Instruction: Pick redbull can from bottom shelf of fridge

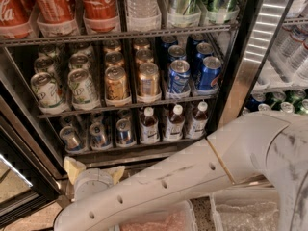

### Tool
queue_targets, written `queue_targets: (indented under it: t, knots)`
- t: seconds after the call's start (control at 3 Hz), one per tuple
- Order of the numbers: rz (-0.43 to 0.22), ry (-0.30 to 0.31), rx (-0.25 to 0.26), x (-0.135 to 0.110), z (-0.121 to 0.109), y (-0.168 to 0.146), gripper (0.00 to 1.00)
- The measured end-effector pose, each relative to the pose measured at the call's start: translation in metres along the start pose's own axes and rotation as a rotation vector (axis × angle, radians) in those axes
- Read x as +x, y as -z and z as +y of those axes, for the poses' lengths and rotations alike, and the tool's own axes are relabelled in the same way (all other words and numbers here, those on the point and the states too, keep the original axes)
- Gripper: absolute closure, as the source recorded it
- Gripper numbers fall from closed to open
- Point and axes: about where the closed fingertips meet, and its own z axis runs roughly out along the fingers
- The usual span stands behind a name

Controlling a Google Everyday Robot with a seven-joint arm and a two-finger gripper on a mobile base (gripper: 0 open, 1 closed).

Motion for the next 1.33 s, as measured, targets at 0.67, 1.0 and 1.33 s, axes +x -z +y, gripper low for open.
queue_targets:
  t: [0.67, 1.0, 1.33]
  knots:
    - [-0.109, -0.084, -0.087, -0.006, -0.02, -0.013, 0.0]
    - [-0.166, -0.047, -0.148, -0.016, -0.023, -0.022, 0.0]
    - [-0.203, -0.006, -0.208, -0.024, -0.025, -0.027, 0.0]
